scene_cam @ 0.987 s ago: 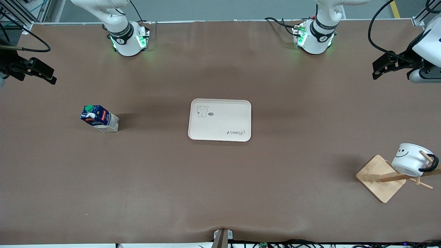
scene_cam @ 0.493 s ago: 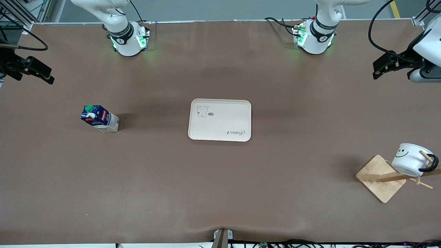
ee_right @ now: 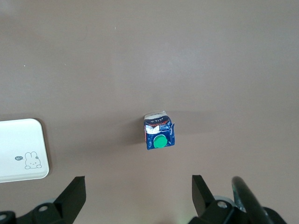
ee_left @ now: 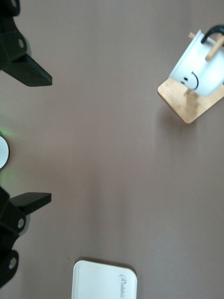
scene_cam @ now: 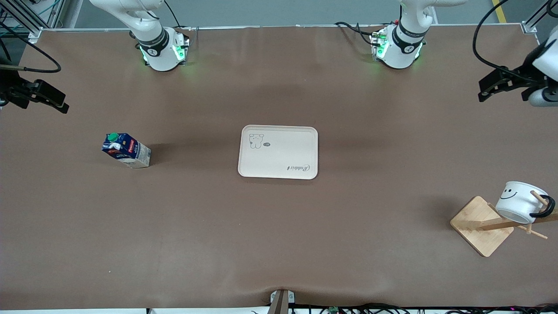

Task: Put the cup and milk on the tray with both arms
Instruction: 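Move the right gripper toward the milk carton while the left gripper reaches the mug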

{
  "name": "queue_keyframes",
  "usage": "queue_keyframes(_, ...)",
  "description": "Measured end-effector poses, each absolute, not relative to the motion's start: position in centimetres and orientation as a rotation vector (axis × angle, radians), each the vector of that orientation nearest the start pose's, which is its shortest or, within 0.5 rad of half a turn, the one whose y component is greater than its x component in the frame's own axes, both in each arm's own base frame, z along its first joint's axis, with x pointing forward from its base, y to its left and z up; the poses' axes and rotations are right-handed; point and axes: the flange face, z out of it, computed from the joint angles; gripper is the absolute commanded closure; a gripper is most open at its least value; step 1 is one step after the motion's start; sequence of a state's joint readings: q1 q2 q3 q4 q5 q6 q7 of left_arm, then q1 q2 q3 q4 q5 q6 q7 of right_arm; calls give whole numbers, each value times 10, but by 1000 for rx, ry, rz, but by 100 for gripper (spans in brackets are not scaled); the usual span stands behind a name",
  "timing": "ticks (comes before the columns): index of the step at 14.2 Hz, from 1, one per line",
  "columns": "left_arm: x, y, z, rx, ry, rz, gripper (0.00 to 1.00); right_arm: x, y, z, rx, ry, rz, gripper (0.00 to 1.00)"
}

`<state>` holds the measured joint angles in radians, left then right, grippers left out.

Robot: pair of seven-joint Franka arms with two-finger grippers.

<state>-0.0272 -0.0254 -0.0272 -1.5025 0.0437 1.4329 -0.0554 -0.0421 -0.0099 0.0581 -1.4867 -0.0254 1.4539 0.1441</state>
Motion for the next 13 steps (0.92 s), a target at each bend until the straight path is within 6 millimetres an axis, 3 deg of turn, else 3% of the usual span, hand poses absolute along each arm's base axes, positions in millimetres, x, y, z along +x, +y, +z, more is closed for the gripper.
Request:
queue_keyframes(4, 544, 17, 647, -3097, -42, -23, 0, 538, -3, 659, -3161, 232, 53, 0)
queue_keyframes(8, 558, 52, 619, -3145, -127, -106, 0, 535, -3, 655, -3161, 234, 110, 0)
queue_keyframes(13, 584, 134, 570, -3251, -204, -235, 0, 549, -3, 635, -3159, 233, 148, 0)
